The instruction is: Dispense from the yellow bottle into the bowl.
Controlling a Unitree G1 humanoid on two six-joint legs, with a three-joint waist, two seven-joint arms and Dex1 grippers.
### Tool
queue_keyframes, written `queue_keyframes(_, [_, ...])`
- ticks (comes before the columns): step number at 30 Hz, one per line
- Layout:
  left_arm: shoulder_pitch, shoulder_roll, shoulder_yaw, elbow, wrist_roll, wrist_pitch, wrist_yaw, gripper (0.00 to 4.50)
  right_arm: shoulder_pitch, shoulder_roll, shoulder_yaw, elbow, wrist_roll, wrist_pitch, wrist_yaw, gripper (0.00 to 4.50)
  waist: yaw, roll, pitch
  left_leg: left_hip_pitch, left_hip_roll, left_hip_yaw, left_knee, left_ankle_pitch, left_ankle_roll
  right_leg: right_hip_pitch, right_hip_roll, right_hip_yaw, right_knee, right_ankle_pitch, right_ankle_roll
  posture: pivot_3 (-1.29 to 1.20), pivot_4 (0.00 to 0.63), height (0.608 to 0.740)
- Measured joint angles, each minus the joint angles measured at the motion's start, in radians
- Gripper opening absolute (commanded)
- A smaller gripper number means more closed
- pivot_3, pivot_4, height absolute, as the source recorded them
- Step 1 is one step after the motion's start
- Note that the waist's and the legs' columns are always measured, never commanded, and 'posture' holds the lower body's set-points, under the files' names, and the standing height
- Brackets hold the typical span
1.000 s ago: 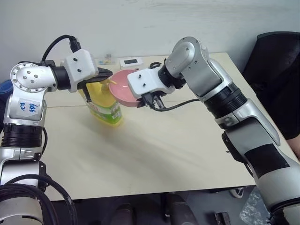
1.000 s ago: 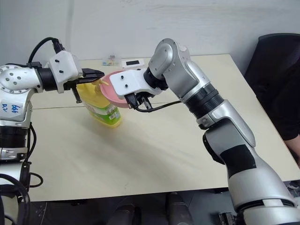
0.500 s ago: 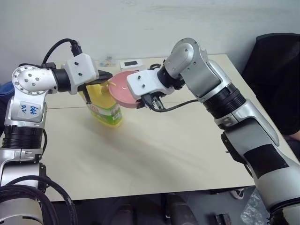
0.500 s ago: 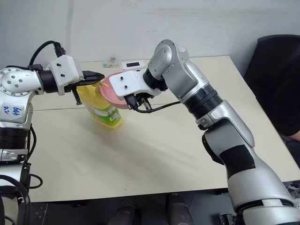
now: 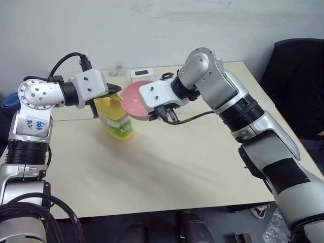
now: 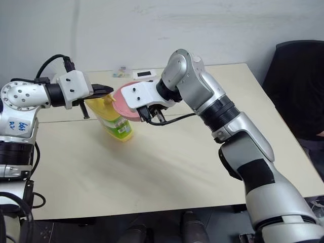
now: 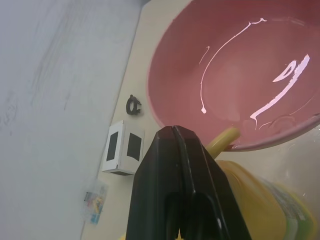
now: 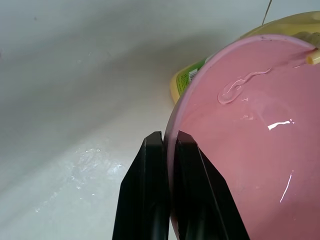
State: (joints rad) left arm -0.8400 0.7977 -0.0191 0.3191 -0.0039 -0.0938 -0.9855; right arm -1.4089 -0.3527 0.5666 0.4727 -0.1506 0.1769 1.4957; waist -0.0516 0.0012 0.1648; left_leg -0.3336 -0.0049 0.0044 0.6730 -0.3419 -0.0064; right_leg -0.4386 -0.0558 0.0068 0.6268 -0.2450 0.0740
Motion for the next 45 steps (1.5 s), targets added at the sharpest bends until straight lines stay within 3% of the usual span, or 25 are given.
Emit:
queue_keyframes(5, [-0.085, -0.052, 0.016, 0.041, -0.059, 0.21, -0.013, 0.05, 0.003, -0.006, 0.0, -0.025, 0.002, 0.004, 0.001, 0.0, 0.003, -0.001, 0.001, -0.002, 0.0, -0.001, 0.001, 0.0, 0.0, -0.001, 0.001, -0.001, 0.001, 0.0, 0.0, 0.0, 0.15, 0.74])
queue_keyframes(6, [-0.104, -0.059, 0.031, 0.042, -0.092, 0.279, -0.022, 0.21, 0.004, -0.009, -0.003, -0.035, 0.004, 0.007, 0.002, 0.0, 0.003, -0.002, 0.002, -0.004, 0.0, -0.001, 0.001, 0.0, 0.0, -0.003, 0.001, -0.001, 0.001, 0.0, 0.0, 0.0, 0.15, 0.74])
queue_keyframes(9, [-0.15, -0.068, 0.061, 0.038, -0.201, 0.504, -0.066, 0.91, 0.006, -0.01, -0.024, -0.057, 0.017, 0.024, 0.006, 0.0, 0.003, -0.006, 0.005, -0.016, 0.001, -0.005, 0.004, 0.0, 0.0, -0.012, 0.001, -0.002, 0.003, 0.0, 0.0, 0.0, 0.15, 0.74])
queue_keyframes(13, [-0.216, -0.019, 0.143, -0.028, -0.346, 0.736, -0.083, 2.02, 0.027, -0.039, -0.034, -0.125, 0.039, 0.06, 0.02, 0.0, -0.005, -0.013, 0.008, -0.048, -0.001, -0.004, 0.012, 0.005, -0.009, -0.045, -0.001, -0.001, 0.011, 0.001, 0.001, 0.0, 0.15, 0.74])
queue_keyframes(18, [-0.232, 0.174, 0.312, -0.15, -0.546, 0.975, -0.154, 3.46, 0.139, -0.137, -0.046, -0.223, 0.064, 0.108, 0.028, 0.0, -0.009, -0.013, 0.008, -0.056, -0.001, -0.004, 0.009, 0.005, -0.009, -0.054, -0.004, -0.002, 0.01, 0.001, 0.001, 0.0, 0.15, 0.74])
queue_keyframes(21, [-0.083, 0.337, 0.433, -0.31, -0.694, 1.147, -0.242, 4.42, 0.266, -0.231, -0.075, -0.303, 0.067, 0.115, 0.015, 0.0, -0.005, -0.014, 0.009, -0.056, -0.002, -0.003, 0.01, 0.004, -0.008, -0.053, -0.005, -0.002, 0.008, 0.001, 0.001, 0.0, 0.15, 0.74])
queue_keyframes(25, [0.235, 0.446, 0.649, -0.528, -0.777, 1.283, -0.317, 4.47, 0.429, -0.298, -0.093, -0.369, 0.058, 0.135, -0.027, 0.0, 0.001, -0.014, 0.014, -0.05, -0.002, -0.003, 0.011, 0.004, -0.005, -0.044, -0.005, -0.002, 0.002, 0.001, 0.001, 0.0, 0.15, 0.74])
queue_keyframes(31, [0.737, 0.388, 1.067, -0.825, -0.737, 1.36, -0.386, 4.47, 0.642, -0.347, -0.129, -0.413, 0.017, 0.102, -0.179, 0.0, 0.003, -0.019, 0.018, -0.03, 0.0, -0.001, 0.009, 0.001, -0.001, -0.027, -0.002, -0.001, 0.001, 0.0, -0.003, 0.0, 0.15, 0.74])
queue_keyframes(35, [0.95, 0.299, 1.174, -0.927, -0.694, 1.311, -0.399, 4.47, 0.719, -0.339, -0.134, -0.404, -0.023, 0.042, -0.282, 0.0, 0.005, -0.02, 0.019, -0.022, 0.001, 0.0, 0.006, 0.001, -0.001, -0.021, -0.002, -0.001, 0.0, -0.001, -0.005, 0.0, 0.15, 0.74])
queue_keyframes(39, [0.948, 0.267, 1.191, -0.951, -0.727, 1.292, -0.34, 4.5, 0.73, -0.291, -0.133, -0.376, -0.035, 0.012, -0.338, 1.09, 0.008, -0.021, 0.02, -0.022, 0.001, -0.001, 0.006, 0.001, -0.002, -0.021, -0.002, 0.0, 0.001, -0.001, -0.005, 0.0, 0.15, 0.74])
queue_keyframes(45, [0.957, 0.242, 1.176, -0.947, -0.781, 1.261, -0.272, 4.5, 0.73, -0.274, -0.134, -0.343, -0.018, 0.032, -0.314, 3.27, 0.015, -0.021, 0.02, -0.022, 0.001, -0.001, 0.005, 0.0, -0.002, -0.021, -0.003, -0.001, 0.0, -0.001, -0.005, 0.0, 0.15, 0.74])
